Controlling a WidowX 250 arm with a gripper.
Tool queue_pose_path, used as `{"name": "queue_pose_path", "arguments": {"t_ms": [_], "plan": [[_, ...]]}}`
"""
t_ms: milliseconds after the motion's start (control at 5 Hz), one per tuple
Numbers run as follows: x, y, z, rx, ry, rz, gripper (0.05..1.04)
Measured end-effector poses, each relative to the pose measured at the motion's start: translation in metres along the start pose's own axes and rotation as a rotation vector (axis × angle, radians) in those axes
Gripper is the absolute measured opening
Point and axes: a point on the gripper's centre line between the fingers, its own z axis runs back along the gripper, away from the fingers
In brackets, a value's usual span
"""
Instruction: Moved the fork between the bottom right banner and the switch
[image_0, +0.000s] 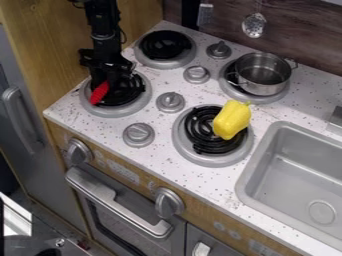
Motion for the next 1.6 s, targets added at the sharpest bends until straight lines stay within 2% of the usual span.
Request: {"name": "queue_pose_path", "arguments": {"t_ms": [200, 400, 600, 800, 1000, 1200, 1600], "plan": [[-0.003, -0.007, 0.001, -0.006, 0.007, -0.006, 0.365], [-0.007, -0.028, 0.015, -0.003, -0.007, -0.013, 0.365], [-0.003, -0.073, 0.047, 0.013, -0.066, -0.063, 0.364], [-0.012, -0.112, 0.043, 0.005, -0.044, -0.097, 0.364], [-0.014, -0.120, 0.040, 0.001, -0.043, -0.089, 0.364], [-0.020, -0.121, 0.022, -0.004, -0.003, -0.083, 0.364], [-0.018, -0.129, 0.002, -0.037, 0.026, -0.080, 0.364]]}}
